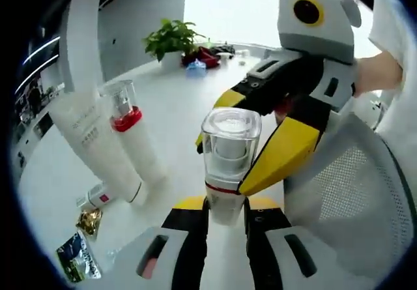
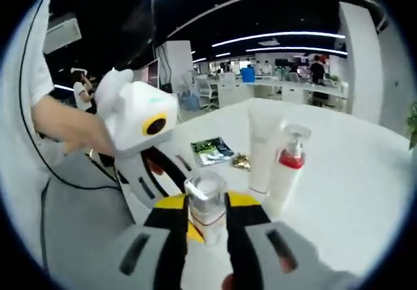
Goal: Arrange the skincare products in the storage area until every visible bottle or jar stands upright without overlapping.
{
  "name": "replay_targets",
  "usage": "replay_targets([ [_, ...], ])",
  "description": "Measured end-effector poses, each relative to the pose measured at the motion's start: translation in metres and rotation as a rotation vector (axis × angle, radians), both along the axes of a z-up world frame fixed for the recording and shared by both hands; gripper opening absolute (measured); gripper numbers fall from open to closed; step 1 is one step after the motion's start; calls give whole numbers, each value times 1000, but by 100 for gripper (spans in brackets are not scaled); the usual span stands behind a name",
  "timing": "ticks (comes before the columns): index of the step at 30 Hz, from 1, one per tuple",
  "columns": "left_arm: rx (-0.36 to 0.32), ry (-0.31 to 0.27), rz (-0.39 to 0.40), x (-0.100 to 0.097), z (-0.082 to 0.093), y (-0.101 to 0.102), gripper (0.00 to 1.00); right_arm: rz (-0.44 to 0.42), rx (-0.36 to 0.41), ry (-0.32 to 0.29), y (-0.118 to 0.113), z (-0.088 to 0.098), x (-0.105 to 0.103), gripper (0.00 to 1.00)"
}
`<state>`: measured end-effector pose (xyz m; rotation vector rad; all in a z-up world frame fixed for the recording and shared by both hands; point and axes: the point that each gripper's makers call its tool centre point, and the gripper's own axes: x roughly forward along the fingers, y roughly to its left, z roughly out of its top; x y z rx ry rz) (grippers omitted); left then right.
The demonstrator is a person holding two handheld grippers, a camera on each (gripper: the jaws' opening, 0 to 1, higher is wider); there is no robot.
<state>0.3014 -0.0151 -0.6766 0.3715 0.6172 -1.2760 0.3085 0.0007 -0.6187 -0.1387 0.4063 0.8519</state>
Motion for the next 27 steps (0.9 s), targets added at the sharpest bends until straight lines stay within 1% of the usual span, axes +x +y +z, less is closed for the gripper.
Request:
replay_targets([
  [4, 12, -6, -4, 5, -13, -5, 18, -20, -52, 1, -3, -13, 4, 22],
  [6, 23, -6, -7, 6, -20, -7, 18, -28, -61, 12, -5, -19, 5, 22],
  [10, 30, -15, -3, 12, -28, -9, 18, -46, -75, 20, -9, -27, 10, 22],
  [18, 39, -39, 1, 26, -37, -11, 18, -64, -112, 13, -12, -37, 23, 22],
  [20, 24, -42, 11, 31, -38, -13, 18, -72, -116, -2, -12, -36, 28, 22],
  [24, 9, -59, 18, 40, -37, -15, 18, -93, -119, -6, -13, -36, 38, 22],
  [27, 8, -70, 6, 45, -37, -17, 18, -107, -126, -12, -15, -36, 43, 22],
])
